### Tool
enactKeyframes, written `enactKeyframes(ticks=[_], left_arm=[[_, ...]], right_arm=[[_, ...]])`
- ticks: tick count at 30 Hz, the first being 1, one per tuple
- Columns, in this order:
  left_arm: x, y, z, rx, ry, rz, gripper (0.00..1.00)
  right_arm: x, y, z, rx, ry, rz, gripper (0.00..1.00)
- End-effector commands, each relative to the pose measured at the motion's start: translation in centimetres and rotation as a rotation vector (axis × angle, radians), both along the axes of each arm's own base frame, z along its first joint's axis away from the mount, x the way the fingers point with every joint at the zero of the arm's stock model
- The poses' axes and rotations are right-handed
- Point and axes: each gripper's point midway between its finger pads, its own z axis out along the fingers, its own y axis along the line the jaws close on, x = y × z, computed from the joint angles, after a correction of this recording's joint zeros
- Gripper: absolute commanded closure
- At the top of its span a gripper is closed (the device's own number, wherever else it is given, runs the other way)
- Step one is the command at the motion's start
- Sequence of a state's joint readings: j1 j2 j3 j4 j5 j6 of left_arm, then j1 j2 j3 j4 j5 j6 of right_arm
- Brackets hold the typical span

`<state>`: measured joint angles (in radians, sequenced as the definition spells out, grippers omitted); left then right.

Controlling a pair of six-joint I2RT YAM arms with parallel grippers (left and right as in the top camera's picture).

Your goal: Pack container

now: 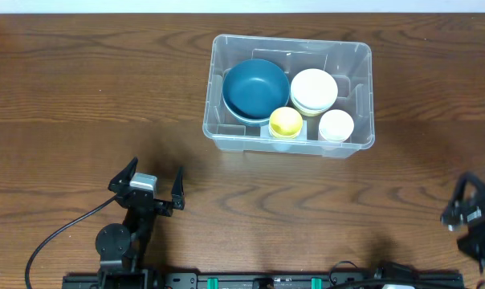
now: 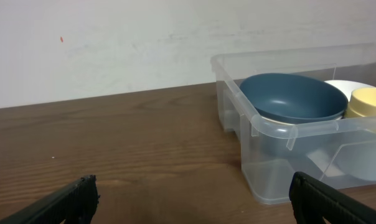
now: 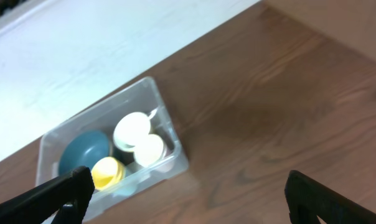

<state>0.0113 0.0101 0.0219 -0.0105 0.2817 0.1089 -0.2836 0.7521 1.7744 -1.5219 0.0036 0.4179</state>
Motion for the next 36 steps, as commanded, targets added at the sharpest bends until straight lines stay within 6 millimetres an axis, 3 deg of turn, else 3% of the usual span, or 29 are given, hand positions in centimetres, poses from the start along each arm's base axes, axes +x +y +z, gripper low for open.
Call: enactKeyframes(ticks=[1, 5, 10, 16, 20, 25, 28, 36], left_arm=[[-0.1, 0.0, -1.6, -0.003, 0.048, -0.001, 0.02], [-0.1, 0.0, -1.6, -0.003, 0.048, -0.001, 0.02], [-0.1, 0.0, -1.6, -0.003, 0.048, -0.001, 0.02], [-0.1, 0.0, -1.6, -0.003, 0.048, -0.001, 0.02], [-0.1, 0.0, -1.6, -0.003, 0.048, -0.001, 0.02], [-0.1, 0.0, -1.6, -0.003, 0.048, -0.001, 0.02], [-0.1, 0.0, -1.6, -0.003, 0.048, -0.001, 0.02], [-0.1, 0.0, -1.6, -0.003, 0.048, -0.001, 0.02]], right_arm=[[-1.5, -1.0, -0.5, -0.031, 0.006, -0.071, 0.01], [-1.5, -0.6, -1.1, -0.016, -0.051, -0.048, 0.01], [2.3, 1.5, -0.6, -0.087, -0.245, 0.156, 0.01], [6.3, 4.8, -1.9, -0.248, -0.445, 0.422, 0.01], [8.1, 6.2, -4.8, -0.309, -0.534, 0.509, 0.01], [8.9, 7.4, -9.7, -0.474, -0.569, 0.597, 0.01], [9.3, 7.7, -11.5, -0.529, -0.609, 0.609, 0.01], [10.3, 7.8, -14.0, -0.560, -0.695, 0.590, 0.01]])
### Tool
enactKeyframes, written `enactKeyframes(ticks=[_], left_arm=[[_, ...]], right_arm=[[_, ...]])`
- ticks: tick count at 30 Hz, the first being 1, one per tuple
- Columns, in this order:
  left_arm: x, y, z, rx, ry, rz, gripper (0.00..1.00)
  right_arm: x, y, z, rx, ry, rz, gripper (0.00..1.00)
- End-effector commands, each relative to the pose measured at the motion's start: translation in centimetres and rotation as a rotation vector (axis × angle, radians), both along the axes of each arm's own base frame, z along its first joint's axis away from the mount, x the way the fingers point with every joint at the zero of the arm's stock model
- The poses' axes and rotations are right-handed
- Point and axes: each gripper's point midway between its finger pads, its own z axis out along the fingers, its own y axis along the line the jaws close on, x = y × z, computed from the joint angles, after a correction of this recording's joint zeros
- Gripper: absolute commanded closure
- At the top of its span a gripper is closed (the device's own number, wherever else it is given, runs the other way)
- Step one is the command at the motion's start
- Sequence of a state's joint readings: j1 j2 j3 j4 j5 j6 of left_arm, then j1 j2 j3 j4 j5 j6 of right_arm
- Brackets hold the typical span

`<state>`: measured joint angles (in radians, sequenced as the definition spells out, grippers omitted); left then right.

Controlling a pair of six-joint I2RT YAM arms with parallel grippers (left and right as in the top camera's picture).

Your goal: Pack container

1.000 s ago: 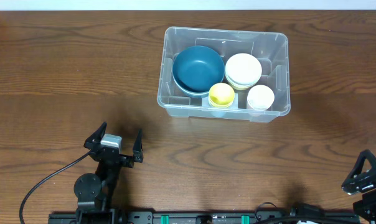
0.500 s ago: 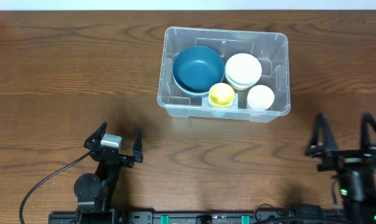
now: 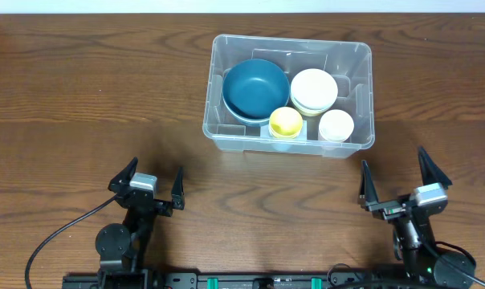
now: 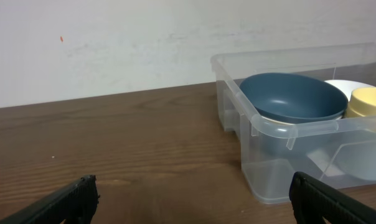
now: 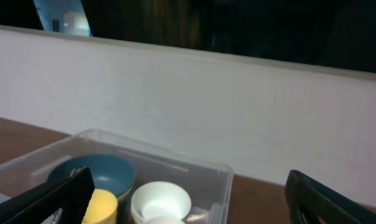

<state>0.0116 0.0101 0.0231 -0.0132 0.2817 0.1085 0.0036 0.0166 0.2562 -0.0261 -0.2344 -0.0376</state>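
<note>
A clear plastic container (image 3: 363,60) stands at the back centre of the table. Inside it are a blue bowl (image 3: 255,87), stacked white bowls (image 3: 313,90), a yellow cup (image 3: 286,122) and a white cup (image 3: 336,125). My left gripper (image 3: 152,183) rests open near the front left edge, empty, well short of the container (image 4: 263,155). Open and empty too, my right gripper (image 3: 397,181) sits near the front right, facing the container (image 5: 213,177). The blue bowl (image 4: 294,96) and yellow cup (image 4: 368,102) show in the left wrist view.
Brown wooden table (image 3: 82,104) all around the container. A white wall (image 4: 113,43) lies behind the table's far edge. The arms' bases and a black cable (image 3: 50,241) sit along the front edge.
My right gripper was at the far right edge, raised and looking down on the container; it now sits low near the front right, facing the container. The left arm is unchanged.
</note>
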Motion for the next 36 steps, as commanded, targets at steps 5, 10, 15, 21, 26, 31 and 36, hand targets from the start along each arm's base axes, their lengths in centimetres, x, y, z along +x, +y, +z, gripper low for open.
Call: enactKeyframes(ticks=[5, 10, 15, 21, 26, 31, 36], left_arm=[[0.0, 0.0, -1.6, -0.002, 0.046, -0.002, 0.02], [0.0, 0.0, -1.6, -0.002, 0.046, -0.002, 0.02], [0.0, 0.0, -1.6, -0.002, 0.046, -0.002, 0.02], [0.0, 0.0, -1.6, -0.002, 0.046, -0.002, 0.02], [-0.1, 0.0, -1.6, -0.002, 0.047, -0.002, 0.02], [0.0, 0.0, -1.6, -0.002, 0.046, -0.002, 0.02], [0.0, 0.0, -1.6, -0.002, 0.046, -0.002, 0.02]], right_arm=[[1.0, 0.2, -2.3, -0.030, -0.030, 0.003, 0.01], [1.8, 0.1, -4.6, -0.027, -0.014, -0.005, 0.01], [2.2, 0.1, -6.5, -0.028, 0.026, -0.005, 0.01], [2.7, -0.3, -9.1, -0.026, 0.125, -0.030, 0.01], [2.8, -0.6, -12.5, -0.029, 0.265, -0.041, 0.01], [2.8, -0.6, -12.4, -0.029, 0.263, -0.041, 0.01], [2.8, -0.6, -12.4, -0.029, 0.263, -0.042, 0.01]])
